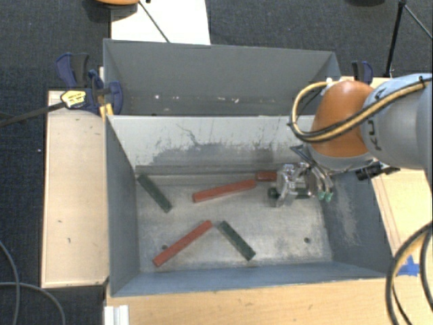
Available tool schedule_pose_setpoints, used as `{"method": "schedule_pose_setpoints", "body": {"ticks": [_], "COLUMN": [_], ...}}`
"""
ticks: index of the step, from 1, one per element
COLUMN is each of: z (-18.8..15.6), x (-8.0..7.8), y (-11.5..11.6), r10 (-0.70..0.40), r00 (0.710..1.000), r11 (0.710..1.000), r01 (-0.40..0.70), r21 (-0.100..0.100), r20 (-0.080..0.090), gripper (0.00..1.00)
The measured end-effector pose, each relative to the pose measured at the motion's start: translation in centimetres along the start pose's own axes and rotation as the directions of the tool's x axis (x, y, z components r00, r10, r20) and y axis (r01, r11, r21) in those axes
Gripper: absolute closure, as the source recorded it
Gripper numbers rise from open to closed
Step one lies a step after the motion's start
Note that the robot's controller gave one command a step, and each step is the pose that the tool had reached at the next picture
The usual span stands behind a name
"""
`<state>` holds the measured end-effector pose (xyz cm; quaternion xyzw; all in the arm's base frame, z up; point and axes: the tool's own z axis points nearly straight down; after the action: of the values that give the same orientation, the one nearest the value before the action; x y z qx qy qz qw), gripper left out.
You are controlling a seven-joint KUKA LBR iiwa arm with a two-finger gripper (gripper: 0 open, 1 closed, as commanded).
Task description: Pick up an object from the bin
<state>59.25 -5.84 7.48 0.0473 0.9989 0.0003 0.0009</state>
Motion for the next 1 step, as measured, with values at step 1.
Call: {"method": "schedule_pose_setpoints", "body": {"ticks": [1], "z": [0.00], "x": [0.00], "y": [0.00], "r10": [0.000], "r00": [1.000], "r11": [1.000], "r01": [0.000], "r21": [0.000], "r20": [0.000], "gripper": [1.00]}}
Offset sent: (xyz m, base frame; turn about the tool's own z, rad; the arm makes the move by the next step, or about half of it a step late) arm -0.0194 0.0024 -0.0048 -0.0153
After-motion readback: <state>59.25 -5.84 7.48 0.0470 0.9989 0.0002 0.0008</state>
